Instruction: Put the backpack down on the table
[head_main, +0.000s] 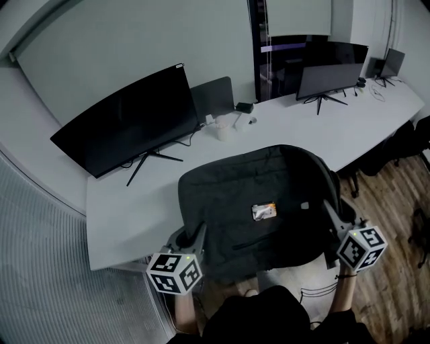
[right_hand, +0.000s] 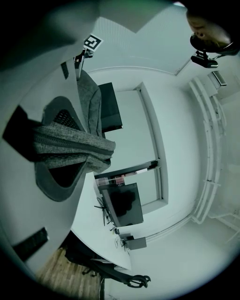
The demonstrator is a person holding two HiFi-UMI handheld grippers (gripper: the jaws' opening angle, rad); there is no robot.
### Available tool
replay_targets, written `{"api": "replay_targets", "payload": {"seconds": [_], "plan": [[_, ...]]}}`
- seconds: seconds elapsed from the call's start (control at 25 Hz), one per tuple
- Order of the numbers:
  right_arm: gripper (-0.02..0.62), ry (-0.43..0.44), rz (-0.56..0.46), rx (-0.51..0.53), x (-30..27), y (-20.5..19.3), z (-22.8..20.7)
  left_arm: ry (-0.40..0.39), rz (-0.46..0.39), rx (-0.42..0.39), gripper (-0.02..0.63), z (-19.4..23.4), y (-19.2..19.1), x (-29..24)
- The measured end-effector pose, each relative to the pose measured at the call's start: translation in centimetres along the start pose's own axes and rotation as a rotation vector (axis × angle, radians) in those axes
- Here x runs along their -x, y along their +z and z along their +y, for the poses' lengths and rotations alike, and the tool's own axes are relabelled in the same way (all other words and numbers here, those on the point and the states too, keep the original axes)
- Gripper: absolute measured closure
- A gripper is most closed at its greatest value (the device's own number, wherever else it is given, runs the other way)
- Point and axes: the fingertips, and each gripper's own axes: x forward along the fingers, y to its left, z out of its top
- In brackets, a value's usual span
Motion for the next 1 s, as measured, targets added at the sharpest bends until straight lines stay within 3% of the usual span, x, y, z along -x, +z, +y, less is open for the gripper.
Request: {"api": "replay_targets", "payload": {"seconds": [1.0], "plan": [[0.462, 0.137, 0.039, 0.015, -18.1, 6.0, -8.2, 0.105, -0.017, 0.06, 0.551, 4.4, 7.3, -13.9]]}}
